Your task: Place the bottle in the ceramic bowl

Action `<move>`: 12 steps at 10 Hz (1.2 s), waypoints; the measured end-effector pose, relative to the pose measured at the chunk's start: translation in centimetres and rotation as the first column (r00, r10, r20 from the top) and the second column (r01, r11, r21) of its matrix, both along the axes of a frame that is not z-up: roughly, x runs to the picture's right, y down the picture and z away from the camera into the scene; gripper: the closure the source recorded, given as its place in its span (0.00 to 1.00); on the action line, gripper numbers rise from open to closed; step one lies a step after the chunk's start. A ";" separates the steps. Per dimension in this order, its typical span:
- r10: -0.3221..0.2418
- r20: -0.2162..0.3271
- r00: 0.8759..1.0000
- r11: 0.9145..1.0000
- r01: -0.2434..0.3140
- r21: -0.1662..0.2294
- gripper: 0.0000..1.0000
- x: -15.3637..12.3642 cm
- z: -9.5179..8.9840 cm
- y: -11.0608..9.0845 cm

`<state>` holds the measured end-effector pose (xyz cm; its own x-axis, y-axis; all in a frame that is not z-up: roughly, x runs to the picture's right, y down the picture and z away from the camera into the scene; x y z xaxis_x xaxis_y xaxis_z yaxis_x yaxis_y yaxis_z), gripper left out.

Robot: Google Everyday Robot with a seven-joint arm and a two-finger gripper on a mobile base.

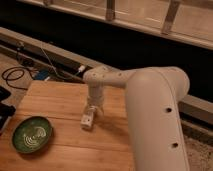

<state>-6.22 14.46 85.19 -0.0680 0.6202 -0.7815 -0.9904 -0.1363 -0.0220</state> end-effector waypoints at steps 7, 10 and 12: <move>-0.011 0.053 0.999 0.998 0.015 -0.057 0.35 -2.5 1.0 1.2; -0.024 0.065 0.998 0.997 0.029 -0.074 0.36 -3.3 1.2 1.7; -0.004 0.112 0.994 0.998 0.010 -0.058 0.55 -3.1 1.0 1.7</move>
